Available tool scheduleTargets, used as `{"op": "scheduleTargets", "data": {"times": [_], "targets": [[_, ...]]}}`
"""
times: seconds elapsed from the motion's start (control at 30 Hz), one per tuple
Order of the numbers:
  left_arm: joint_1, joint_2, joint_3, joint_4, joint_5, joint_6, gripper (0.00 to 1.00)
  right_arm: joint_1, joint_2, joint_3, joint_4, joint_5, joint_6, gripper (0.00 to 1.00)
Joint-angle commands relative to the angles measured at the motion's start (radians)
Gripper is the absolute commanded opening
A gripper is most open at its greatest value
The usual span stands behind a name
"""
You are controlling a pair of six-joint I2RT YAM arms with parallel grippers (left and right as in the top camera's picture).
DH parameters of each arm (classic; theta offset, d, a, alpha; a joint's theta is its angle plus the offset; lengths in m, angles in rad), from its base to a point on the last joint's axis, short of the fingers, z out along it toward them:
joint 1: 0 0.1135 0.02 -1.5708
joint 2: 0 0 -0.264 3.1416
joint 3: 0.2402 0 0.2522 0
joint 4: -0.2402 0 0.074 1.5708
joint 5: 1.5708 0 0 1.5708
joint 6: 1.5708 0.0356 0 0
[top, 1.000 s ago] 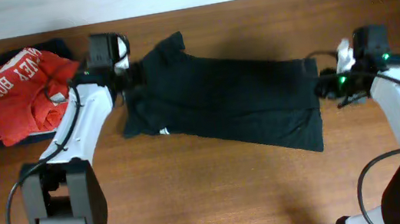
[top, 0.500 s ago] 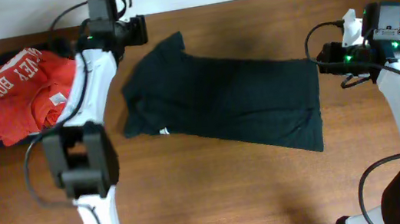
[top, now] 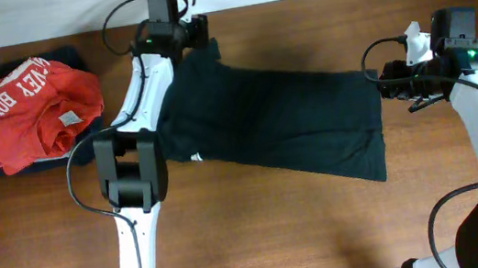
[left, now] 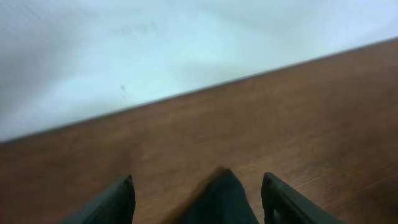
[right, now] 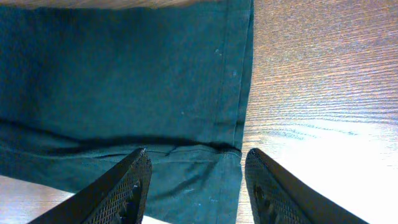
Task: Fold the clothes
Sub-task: 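Grasp the shirt's top-left corner with the left gripper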
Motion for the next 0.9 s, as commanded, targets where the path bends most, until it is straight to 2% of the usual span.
{"op": "scheduleTargets", "data": {"times": [0.0,0.53,0.87], "targets": [[0.003,0.068,0.02,0.003,0.013,0.023,0.65,-0.006,0.006,0.011,-0.001,-0.006,-0.01,0.53],[-0.027,0.126,0.02,-0.021,0.014,0.023,0.59,-0.006,0.006,0.011,-0.002,-0.006,-0.01,0.53],[-0.045,0.135,0.02,-0.062,0.002,0.024,0.42,-0.006,0.006,0.011,-0.002,-0.006,-0.011,0.53]]}}
